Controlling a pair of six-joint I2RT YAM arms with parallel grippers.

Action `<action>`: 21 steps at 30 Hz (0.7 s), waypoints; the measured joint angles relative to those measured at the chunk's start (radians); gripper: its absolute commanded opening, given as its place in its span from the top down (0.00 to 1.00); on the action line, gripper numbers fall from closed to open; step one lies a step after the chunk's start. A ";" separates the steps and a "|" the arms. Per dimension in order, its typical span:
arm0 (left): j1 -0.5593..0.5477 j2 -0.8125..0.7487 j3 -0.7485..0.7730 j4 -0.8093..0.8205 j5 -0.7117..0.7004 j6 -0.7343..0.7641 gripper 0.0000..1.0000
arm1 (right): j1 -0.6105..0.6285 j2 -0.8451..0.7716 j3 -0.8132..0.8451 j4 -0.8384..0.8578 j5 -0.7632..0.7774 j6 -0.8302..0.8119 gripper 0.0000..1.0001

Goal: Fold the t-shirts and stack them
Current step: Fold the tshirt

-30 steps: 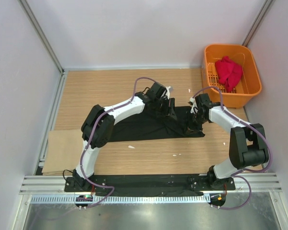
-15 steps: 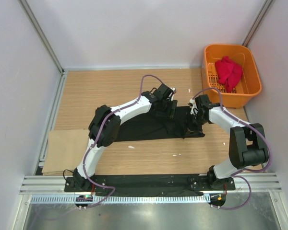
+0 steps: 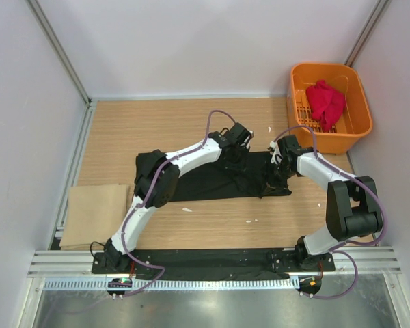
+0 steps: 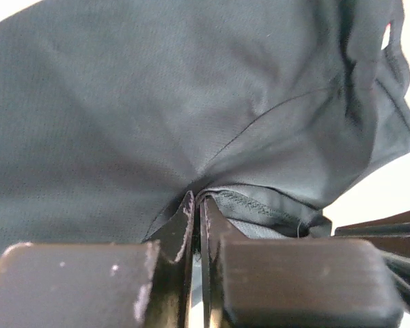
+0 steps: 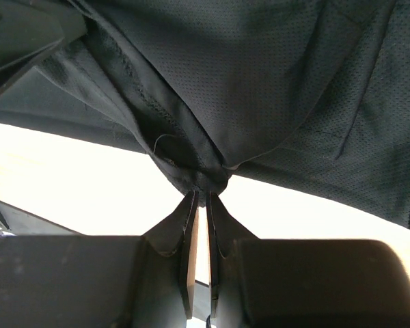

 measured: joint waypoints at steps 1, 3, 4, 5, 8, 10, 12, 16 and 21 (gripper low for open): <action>0.000 0.000 0.000 -0.006 -0.002 0.002 1.00 | 0.000 0.000 0.000 0.000 0.000 0.001 0.85; 0.000 -0.012 -0.019 0.001 -0.008 0.000 1.00 | 0.000 -0.005 0.000 0.000 0.006 0.005 0.86; 0.000 -0.027 -0.045 0.001 -0.013 -0.002 1.00 | -0.001 -0.009 0.000 -0.001 0.012 0.008 0.87; 0.000 -0.045 -0.073 0.002 -0.019 -0.003 1.00 | -0.002 -0.014 0.000 -0.001 0.016 0.011 0.87; 0.000 -0.105 -0.152 0.004 -0.027 -0.013 1.00 | -0.005 -0.037 0.000 -0.001 0.039 0.031 0.93; 0.000 -0.135 -0.182 0.008 -0.031 -0.026 1.00 | -0.009 -0.050 0.002 0.001 0.055 0.042 0.97; 0.000 -0.159 -0.196 0.014 -0.032 -0.034 0.93 | -0.013 -0.053 0.013 0.002 0.068 0.052 0.97; 0.000 -0.168 -0.183 0.030 -0.026 -0.049 0.86 | -0.015 -0.049 0.055 0.006 0.070 0.060 0.71; 0.000 -0.167 -0.157 0.036 0.000 -0.057 0.87 | -0.015 -0.050 0.055 0.011 0.058 0.053 0.60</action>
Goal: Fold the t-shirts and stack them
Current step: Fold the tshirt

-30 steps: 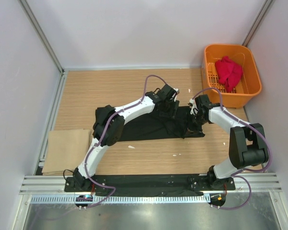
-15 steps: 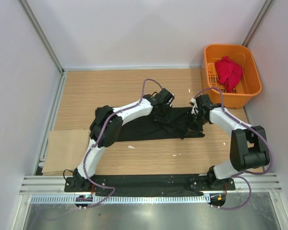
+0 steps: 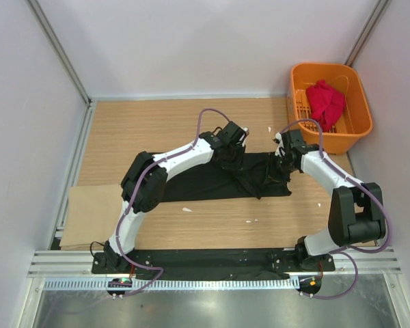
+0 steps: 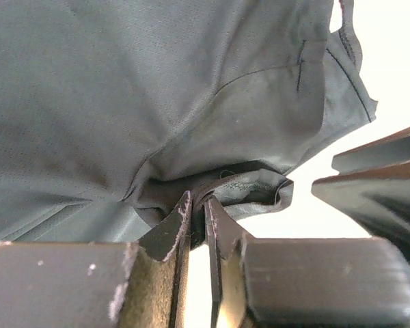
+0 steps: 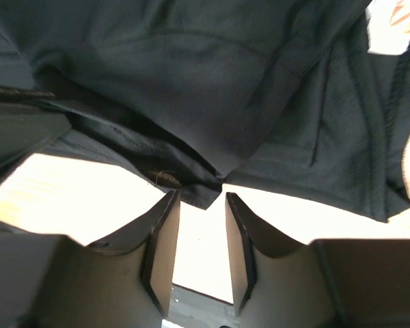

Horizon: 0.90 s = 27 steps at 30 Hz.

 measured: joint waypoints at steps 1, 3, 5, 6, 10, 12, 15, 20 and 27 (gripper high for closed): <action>0.000 0.000 0.000 0.002 0.003 0.000 0.85 | 0.000 -0.002 -0.008 -0.001 -0.008 0.000 0.59; 0.000 0.000 0.000 0.000 0.008 -0.002 0.82 | 0.000 -0.008 -0.034 0.002 -0.028 0.000 0.58; 0.000 0.000 0.000 0.000 0.013 -0.003 0.78 | 0.000 -0.016 -0.069 0.002 -0.046 0.000 0.58; 0.000 0.000 0.000 0.001 0.015 -0.003 0.74 | 0.000 -0.020 -0.087 0.002 -0.054 0.000 0.57; 0.000 0.000 0.000 0.000 0.020 -0.004 0.71 | 0.000 -0.026 -0.138 0.005 -0.082 0.003 0.58; 0.000 0.000 0.000 0.000 0.020 -0.005 0.71 | 0.000 -0.026 -0.154 0.018 -0.097 0.006 0.60; 0.000 0.001 0.000 0.000 0.023 -0.005 0.71 | 0.000 -0.025 -0.164 0.036 -0.112 0.016 0.61; 0.000 0.003 0.000 -0.002 0.025 -0.003 0.69 | 0.000 -0.006 -0.171 0.080 -0.143 0.032 0.61; 0.000 0.003 -0.016 -0.002 0.025 0.002 0.69 | 0.000 0.024 -0.180 0.108 -0.156 0.037 0.65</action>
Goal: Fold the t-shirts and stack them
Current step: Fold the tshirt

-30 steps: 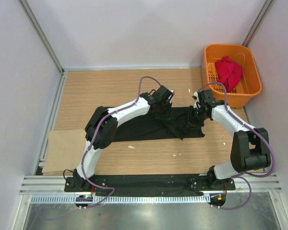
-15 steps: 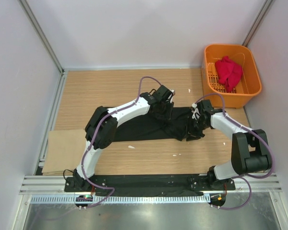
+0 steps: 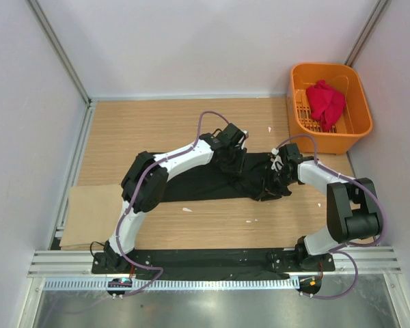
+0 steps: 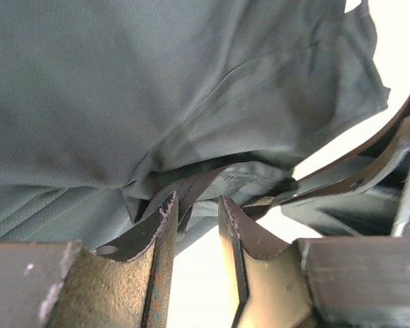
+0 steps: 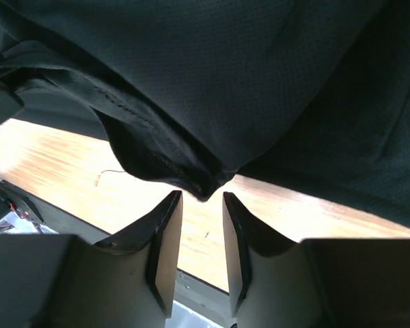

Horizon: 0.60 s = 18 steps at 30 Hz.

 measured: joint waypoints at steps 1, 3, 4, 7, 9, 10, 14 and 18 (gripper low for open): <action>0.000 0.000 -0.008 0.000 0.000 0.000 0.69 | 0.000 0.008 0.000 0.003 -0.001 0.000 0.67; 0.000 0.000 -0.027 -0.003 0.000 0.000 0.70 | 0.000 0.018 0.000 0.005 -0.003 0.000 0.70; 0.000 0.000 -0.038 -0.005 0.000 0.000 0.70 | 0.000 0.020 0.000 0.005 -0.004 0.000 0.73; 0.000 0.000 -0.060 -0.011 -0.001 0.000 0.72 | 0.000 0.020 0.000 0.007 -0.004 0.000 0.81; 0.000 0.000 -0.066 -0.017 -0.003 0.000 0.71 | 0.000 0.020 0.000 0.008 -0.005 0.000 0.82; 0.000 0.000 -0.068 -0.019 -0.004 0.000 0.69 | 0.000 0.020 0.000 0.008 -0.006 0.001 0.82; 0.000 0.000 -0.072 -0.021 -0.006 0.001 0.65 | 0.000 0.020 0.001 0.008 -0.008 0.004 0.71; 0.000 0.000 -0.077 -0.023 -0.006 0.001 0.68 | 0.000 0.020 0.003 0.008 -0.007 0.003 0.71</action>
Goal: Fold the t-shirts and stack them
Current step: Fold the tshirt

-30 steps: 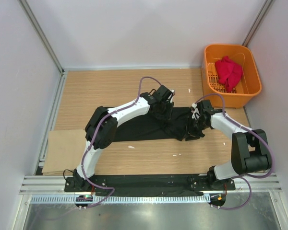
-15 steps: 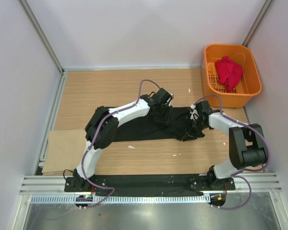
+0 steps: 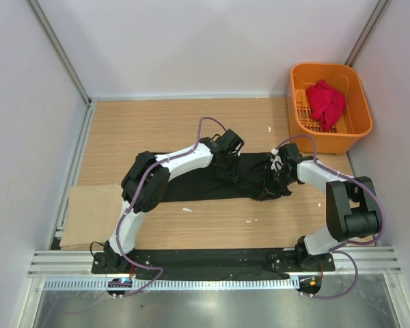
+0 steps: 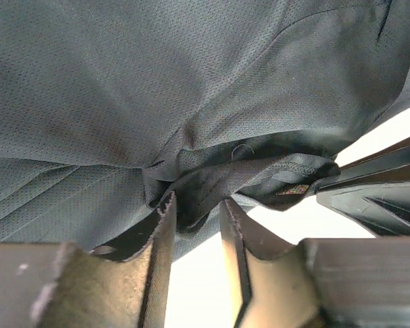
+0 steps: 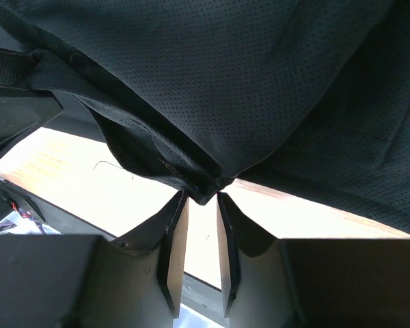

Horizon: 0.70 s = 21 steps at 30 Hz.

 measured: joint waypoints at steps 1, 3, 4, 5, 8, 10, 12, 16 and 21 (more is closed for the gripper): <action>0.000 0.000 0.000 0.000 0.000 0.000 0.70 | 0.000 0.000 0.000 0.000 0.000 0.000 0.74; 0.000 0.000 -0.001 0.000 0.000 0.000 0.80 | 0.000 0.004 0.005 0.000 0.000 -0.001 0.81; 0.000 0.000 -0.002 0.000 0.000 0.000 0.87 | 0.000 0.006 0.007 0.000 0.000 0.000 0.88; 0.000 0.000 -0.002 0.000 0.000 -0.001 0.90 | 0.000 0.008 0.010 -0.001 0.000 -0.001 0.91; 0.000 0.000 -0.003 0.000 0.000 0.002 0.95 | 0.000 0.008 0.035 -0.021 0.002 -0.002 0.97; 0.000 0.000 -0.003 -0.003 0.000 0.001 0.96 | 0.000 0.008 0.068 -0.042 0.005 -0.003 0.99; 0.000 -0.001 -0.003 -0.006 -0.001 -0.002 0.98 | 0.000 0.003 0.104 -0.061 0.011 -0.003 0.99; 0.008 -0.001 0.002 -0.024 -0.005 -0.010 0.99 | 0.000 -0.003 0.185 -0.085 0.019 -0.006 0.99; 0.034 -0.001 0.029 -0.042 -0.011 -0.032 0.98 | 0.000 0.025 0.261 -0.100 0.039 -0.019 0.99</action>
